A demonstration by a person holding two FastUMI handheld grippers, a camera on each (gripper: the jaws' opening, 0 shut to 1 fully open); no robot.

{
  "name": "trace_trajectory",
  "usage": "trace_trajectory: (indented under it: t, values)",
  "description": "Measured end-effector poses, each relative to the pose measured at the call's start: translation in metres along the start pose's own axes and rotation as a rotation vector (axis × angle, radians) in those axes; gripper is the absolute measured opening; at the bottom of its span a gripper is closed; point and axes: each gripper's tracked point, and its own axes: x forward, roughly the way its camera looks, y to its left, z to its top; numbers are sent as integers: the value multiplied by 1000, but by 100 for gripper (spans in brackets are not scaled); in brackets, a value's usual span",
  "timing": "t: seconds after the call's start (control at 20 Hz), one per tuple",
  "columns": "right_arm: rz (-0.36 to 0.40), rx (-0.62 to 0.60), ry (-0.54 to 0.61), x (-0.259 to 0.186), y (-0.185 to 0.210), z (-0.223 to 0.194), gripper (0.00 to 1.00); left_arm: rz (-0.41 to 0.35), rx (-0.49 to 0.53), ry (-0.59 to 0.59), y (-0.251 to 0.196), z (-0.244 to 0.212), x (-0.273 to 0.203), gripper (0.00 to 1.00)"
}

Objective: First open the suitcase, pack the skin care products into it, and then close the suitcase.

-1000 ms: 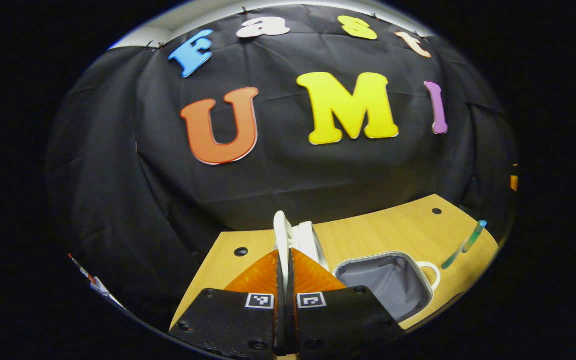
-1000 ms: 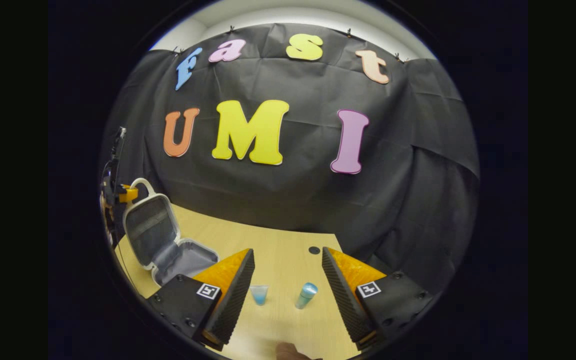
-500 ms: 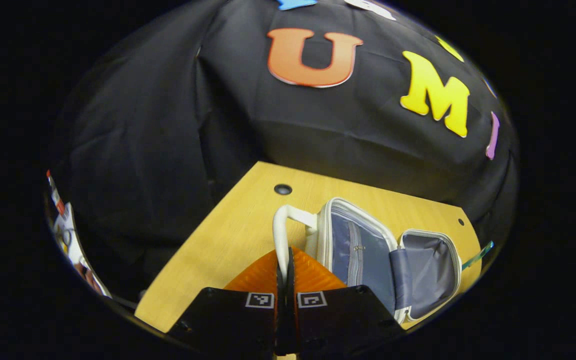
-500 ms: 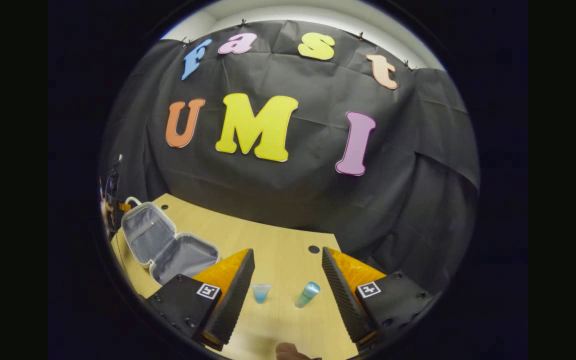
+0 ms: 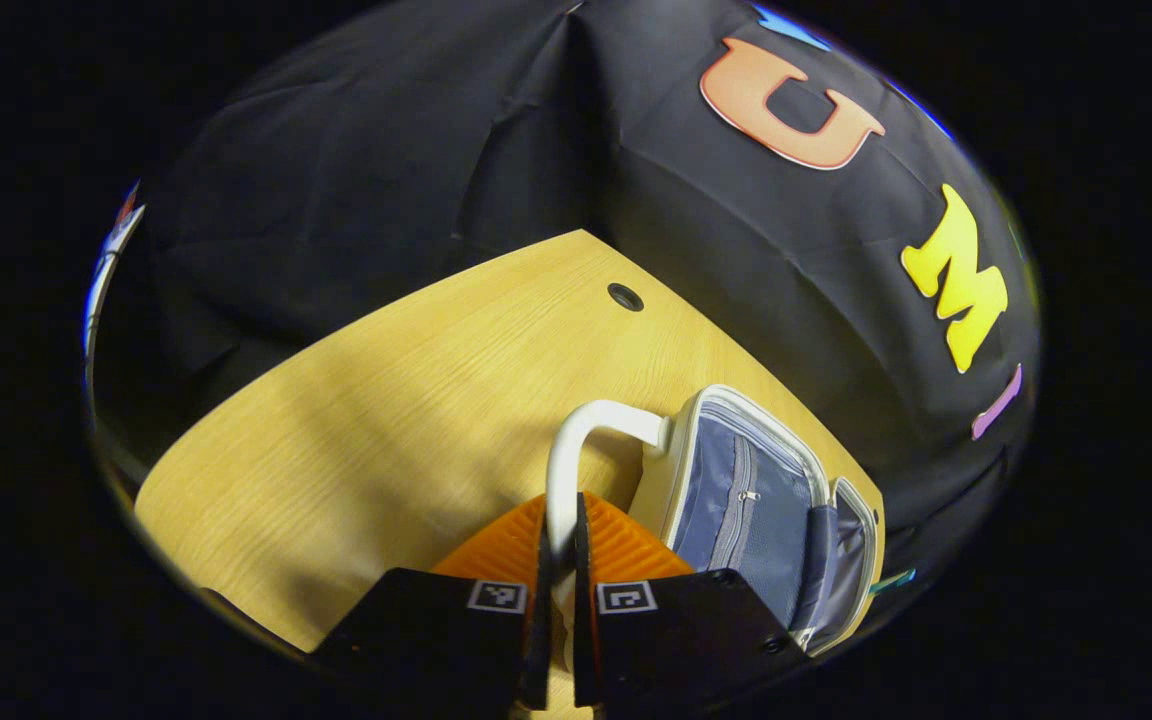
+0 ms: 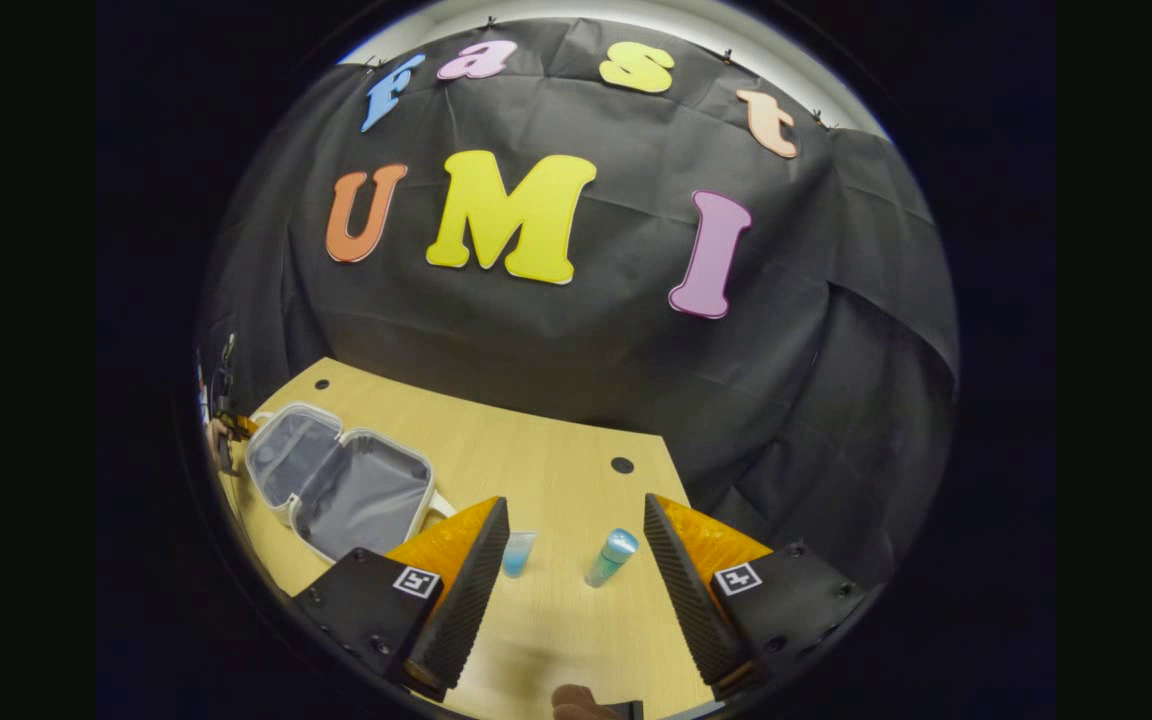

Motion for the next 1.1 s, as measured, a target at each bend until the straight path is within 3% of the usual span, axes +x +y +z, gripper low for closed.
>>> trace_trajectory:
  t: [0.05,0.1,0.15,0.3,0.4,0.55,0.8,1.1]
  values:
    - [0,0,1,0,-2,-2,81,15,-8,6,3,-5,1,4]
    - [4,2,1,-1,-3,-4,81,48,-7,-1,11,-2,-1,20]
    - [7,2,-3,-1,-4,-4,81,73,-10,-15,17,1,-4,29]
    - [20,5,-27,-2,-12,-3,81,170,23,-88,25,19,-32,100]
    - [34,13,-49,-4,-19,-1,81,218,76,-162,17,34,-54,100]
    - [59,9,-80,-5,-31,1,81,221,164,-250,-26,44,-95,100]
    - [106,10,-92,7,-56,-10,81,108,283,-359,-151,29,-149,98]
    - [164,50,-64,18,-77,-22,80,-27,454,-343,-300,-45,-164,98]
